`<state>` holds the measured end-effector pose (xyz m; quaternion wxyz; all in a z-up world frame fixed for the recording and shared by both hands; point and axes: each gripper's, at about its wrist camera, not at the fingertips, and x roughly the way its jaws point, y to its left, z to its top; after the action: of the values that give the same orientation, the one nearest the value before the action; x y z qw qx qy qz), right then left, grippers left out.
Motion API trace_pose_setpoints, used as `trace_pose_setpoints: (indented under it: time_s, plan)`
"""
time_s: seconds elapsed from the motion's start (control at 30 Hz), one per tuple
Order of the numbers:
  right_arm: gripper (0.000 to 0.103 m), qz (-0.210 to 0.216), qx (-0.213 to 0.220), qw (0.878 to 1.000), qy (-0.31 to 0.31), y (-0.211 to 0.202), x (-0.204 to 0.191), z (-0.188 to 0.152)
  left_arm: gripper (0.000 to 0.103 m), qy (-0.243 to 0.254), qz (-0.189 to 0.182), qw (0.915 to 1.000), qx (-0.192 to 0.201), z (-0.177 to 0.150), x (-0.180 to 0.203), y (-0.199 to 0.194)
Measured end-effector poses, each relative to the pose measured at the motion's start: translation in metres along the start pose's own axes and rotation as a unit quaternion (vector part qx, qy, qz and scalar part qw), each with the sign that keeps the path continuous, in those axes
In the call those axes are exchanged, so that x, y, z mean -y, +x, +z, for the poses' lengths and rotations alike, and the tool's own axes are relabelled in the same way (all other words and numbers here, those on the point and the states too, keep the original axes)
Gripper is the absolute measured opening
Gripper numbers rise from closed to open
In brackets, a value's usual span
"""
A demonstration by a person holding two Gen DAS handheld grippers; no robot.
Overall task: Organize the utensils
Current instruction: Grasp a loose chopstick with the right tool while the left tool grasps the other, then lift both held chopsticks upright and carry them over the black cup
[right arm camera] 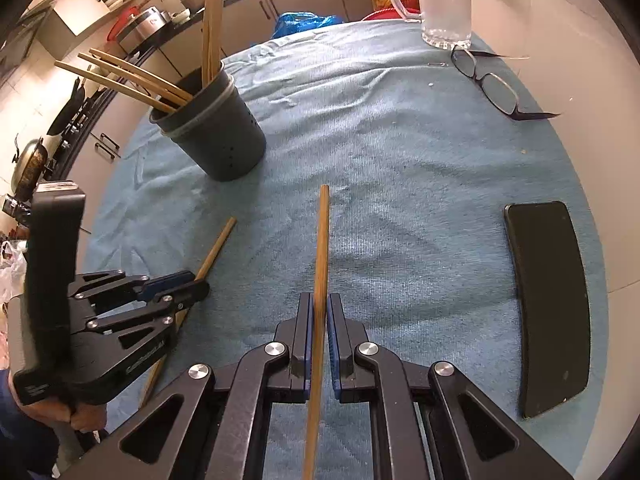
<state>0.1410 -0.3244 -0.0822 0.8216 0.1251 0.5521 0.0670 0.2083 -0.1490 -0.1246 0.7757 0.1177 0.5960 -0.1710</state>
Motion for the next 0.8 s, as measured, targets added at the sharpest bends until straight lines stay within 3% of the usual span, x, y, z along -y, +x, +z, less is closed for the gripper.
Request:
trace_pose_setpoints:
  time_s: [0.2, 0.43, 0.8]
  plan:
    - [0.008, 0.014, 0.012, 1.0, -0.002, -0.013, -0.006, -0.001, 0.007, -0.049, -0.036, 0.9969, 0.051, -0.01, -0.029, -0.034]
    - [0.008, 0.031, 0.05, 0.998, -0.026, -0.045, -0.027, -0.002, 0.006, -0.093, -0.052, 0.9857, 0.131, -0.032, -0.057, -0.1]
    - [0.008, 0.056, 0.106, 0.991, -0.056, -0.075, -0.057, -0.01, 0.006, -0.114, -0.036, 0.9777, 0.172, -0.046, -0.062, -0.142]
